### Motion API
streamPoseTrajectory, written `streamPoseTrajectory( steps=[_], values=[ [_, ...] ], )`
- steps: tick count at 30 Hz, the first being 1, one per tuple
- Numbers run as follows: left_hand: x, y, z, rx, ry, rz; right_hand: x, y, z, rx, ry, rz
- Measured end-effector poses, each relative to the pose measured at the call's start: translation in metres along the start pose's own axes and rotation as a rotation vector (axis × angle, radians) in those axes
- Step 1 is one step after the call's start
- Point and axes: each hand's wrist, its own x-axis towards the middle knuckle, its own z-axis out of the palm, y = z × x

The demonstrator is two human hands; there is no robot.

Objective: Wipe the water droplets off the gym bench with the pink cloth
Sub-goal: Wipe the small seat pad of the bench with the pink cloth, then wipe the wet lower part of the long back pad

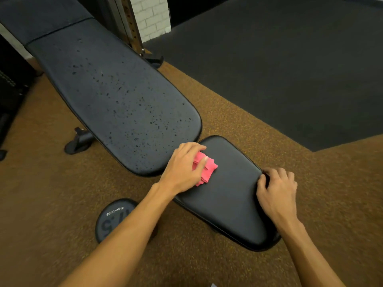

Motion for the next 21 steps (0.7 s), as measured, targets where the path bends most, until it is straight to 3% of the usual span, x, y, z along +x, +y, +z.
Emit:
streamPoseTrajectory(
  steps=[4,9,17,21],
  values=[
    [0.006,-0.018,-0.019,0.025,0.045,-0.017,-0.002,-0.051,0.009,0.104,0.117,-0.149],
    [0.019,-0.05,-0.048,0.107,0.058,-0.003,-0.01,-0.122,0.035,0.163,0.067,-0.26],
    [0.053,-0.111,-0.104,0.295,0.179,0.079,-0.028,-0.18,0.065,0.049,0.067,-0.145],
    [0.073,-0.136,-0.129,0.351,0.238,0.045,-0.043,-0.192,0.074,-0.126,0.086,-0.14]
  ],
)
